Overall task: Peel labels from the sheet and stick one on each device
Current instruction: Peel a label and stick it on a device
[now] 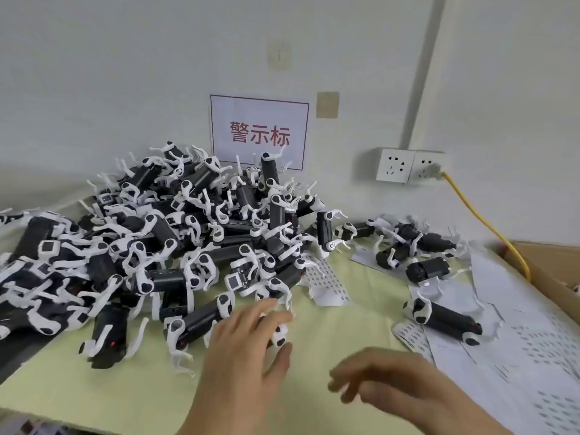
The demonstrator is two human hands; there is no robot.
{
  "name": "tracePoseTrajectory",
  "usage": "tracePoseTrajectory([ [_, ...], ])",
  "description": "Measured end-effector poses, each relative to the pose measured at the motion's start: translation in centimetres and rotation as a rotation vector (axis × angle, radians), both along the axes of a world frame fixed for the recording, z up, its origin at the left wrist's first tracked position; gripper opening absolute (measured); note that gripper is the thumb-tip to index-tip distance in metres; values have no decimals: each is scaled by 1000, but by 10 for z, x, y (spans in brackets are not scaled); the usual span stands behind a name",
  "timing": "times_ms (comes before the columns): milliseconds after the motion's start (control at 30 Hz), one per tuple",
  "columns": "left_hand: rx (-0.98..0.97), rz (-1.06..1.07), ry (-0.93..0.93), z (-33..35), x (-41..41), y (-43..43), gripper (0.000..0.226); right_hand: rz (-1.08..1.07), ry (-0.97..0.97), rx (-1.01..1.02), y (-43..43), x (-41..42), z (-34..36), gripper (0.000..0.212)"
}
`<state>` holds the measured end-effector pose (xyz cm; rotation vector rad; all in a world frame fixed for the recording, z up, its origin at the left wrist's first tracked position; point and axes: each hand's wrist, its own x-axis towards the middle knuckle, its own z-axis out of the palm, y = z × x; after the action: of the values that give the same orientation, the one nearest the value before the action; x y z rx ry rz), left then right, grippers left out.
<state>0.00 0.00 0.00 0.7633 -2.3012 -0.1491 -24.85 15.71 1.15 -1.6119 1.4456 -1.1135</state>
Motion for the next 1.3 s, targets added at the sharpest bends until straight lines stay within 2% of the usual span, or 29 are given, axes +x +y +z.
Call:
tracePoseTrajectory([
  [100, 185, 139, -194, -14, 12, -22, 58, -166, 115, -147, -71, 32, 15, 33],
  [233, 309, 130, -63, -24, 28, -19, 56, -88, 334, -63, -131, 46, -11, 58],
  [267, 320, 139, -59, -22, 31, -18, 54, -57, 368, -61, -139, 53, -19, 57],
  [367, 350, 171, -148, -18, 40, -21, 52, -42, 446, -173, -152, 67, -46, 37],
  [467, 346, 198, -293, -10, 39, -24, 62, 31, 629, -249, -152, 72, -61, 44],
  [533, 344, 234, -363, -5, 36, -29, 57, 33, 635, -295, -153, 72, -66, 45],
  [667, 280, 312, -496, 0, 24, -38, 43, -6, 499, -328, -156, 75, -68, 30],
  [733, 245, 347, -497, 1, 18, -42, 37, -18, 456, -316, -156, 75, -69, 30],
  [867, 279, 392, -394, 2, 16, -45, 34, -120, 361, -320, -152, 72, -62, 29],
  [967, 358, 369, -214, -2, 20, -40, 36, -455, 211, -458, -152, 62, -57, 23],
  [1033, 415, 330, -54, -3, 21, -32, 38, -686, 179, -452, -156, 44, -51, 19],
  [1100, 462, 299, 102, -7, 19, -28, 45, -763, 328, -268, -159, 21, -52, 26],
  [1167, 510, 255, 251, -16, 17, -27, 50, -695, 557, 28, -160, 1, -60, 55],
  [1200, 540, 230, 328, -19, 16, -27, 52, -664, 603, 117, -160, -3, -64, 63],
  [1300, 632, 134, 542, -25, 11, -26, 43, -681, 616, 112, -164, -5, -73, 50],
])
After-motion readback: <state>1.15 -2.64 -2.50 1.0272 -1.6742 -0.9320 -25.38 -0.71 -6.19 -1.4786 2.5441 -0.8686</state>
